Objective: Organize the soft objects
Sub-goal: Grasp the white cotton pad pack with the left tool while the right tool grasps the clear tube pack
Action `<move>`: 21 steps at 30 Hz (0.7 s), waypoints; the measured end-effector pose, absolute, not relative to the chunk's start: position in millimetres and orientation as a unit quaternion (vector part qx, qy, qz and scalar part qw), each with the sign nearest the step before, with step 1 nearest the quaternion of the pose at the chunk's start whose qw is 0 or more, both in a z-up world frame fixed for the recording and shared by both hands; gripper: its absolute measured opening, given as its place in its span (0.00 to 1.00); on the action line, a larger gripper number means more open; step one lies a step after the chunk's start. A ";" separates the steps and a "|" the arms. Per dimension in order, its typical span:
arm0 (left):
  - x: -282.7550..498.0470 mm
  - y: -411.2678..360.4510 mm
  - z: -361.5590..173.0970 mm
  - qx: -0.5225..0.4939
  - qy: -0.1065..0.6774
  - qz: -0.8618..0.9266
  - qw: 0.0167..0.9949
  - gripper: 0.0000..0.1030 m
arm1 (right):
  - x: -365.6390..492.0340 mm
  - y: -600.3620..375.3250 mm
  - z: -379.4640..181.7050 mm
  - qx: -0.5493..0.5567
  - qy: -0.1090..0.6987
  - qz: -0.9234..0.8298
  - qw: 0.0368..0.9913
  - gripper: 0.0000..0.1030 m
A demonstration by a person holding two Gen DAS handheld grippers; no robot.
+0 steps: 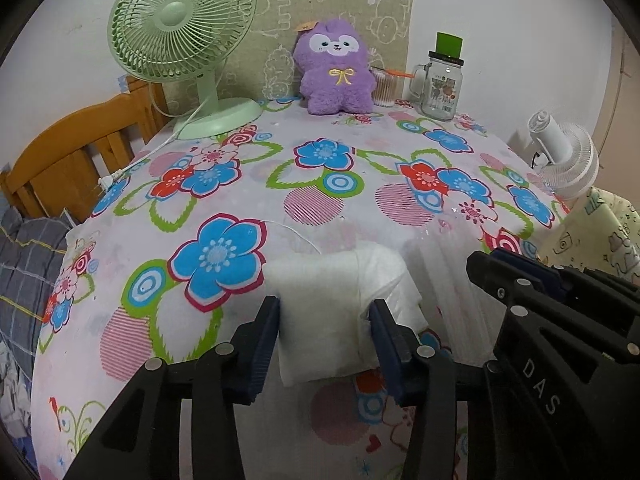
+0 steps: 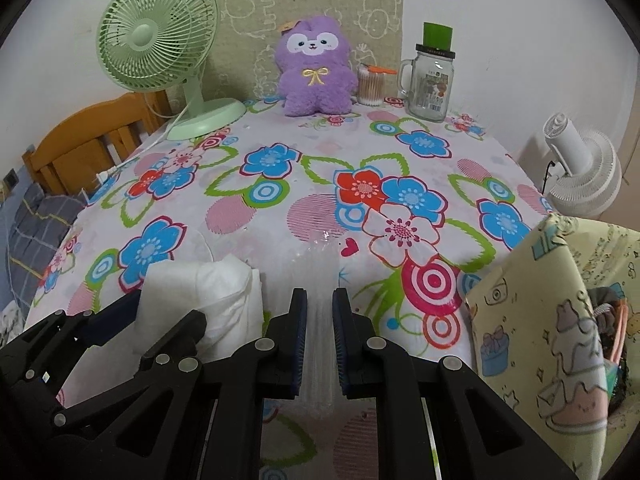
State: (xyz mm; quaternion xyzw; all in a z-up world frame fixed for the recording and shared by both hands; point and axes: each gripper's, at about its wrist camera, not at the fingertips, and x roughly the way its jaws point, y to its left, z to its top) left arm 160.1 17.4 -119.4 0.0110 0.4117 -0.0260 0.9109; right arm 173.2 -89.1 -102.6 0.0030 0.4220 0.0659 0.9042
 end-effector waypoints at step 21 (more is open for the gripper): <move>121.0 15.6 -103.6 0.011 0.395 -0.018 0.918 0.44 | 135.9 -91.3 -84.9 0.006 0.404 0.078 0.911 0.15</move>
